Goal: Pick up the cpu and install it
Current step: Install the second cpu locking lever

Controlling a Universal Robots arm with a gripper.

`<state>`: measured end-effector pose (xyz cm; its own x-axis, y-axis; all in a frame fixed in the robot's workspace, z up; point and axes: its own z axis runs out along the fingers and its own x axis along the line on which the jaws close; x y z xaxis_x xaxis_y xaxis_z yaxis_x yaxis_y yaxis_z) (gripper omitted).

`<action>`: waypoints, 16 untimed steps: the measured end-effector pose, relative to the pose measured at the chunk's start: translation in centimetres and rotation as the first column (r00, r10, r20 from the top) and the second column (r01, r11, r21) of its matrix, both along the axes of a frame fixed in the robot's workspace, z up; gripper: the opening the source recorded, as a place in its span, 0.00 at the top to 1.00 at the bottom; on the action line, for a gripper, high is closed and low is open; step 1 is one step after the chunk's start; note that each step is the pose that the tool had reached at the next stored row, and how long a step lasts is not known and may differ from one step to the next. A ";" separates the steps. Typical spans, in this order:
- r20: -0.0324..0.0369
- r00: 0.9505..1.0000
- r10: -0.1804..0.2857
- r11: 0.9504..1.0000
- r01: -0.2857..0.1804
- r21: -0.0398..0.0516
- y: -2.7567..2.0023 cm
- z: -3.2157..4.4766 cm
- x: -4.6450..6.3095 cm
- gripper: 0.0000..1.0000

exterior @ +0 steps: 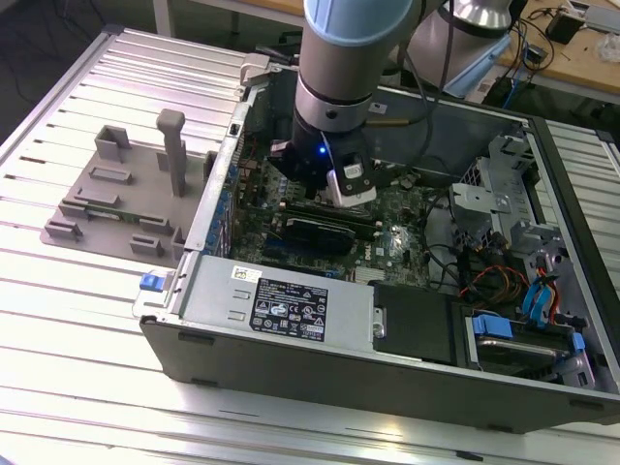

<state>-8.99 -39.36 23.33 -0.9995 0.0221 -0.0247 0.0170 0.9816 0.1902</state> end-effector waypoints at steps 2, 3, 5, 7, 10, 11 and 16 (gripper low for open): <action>0.000 1.000 -0.001 1.000 0.001 -0.003 0.00 0.00 0.7 0.89; 0.000 1.000 -0.001 1.000 0.001 -0.003 0.00 0.00 1.1 0.89; 0.000 1.000 -0.002 1.000 0.002 -0.004 0.00 0.00 1.7 0.89; 0.000 1.000 -0.002 1.000 0.002 -0.004 0.00 0.00 2.6 0.89; 0.000 1.000 -0.003 1.000 0.003 -0.005 0.21 0.00 3.4 0.89; 0.000 1.000 -0.003 1.000 0.003 -0.005 0.35 0.01 3.5 0.89; 0.000 1.000 -0.006 1.000 0.006 -0.006 1.70 0.01 3.8 0.89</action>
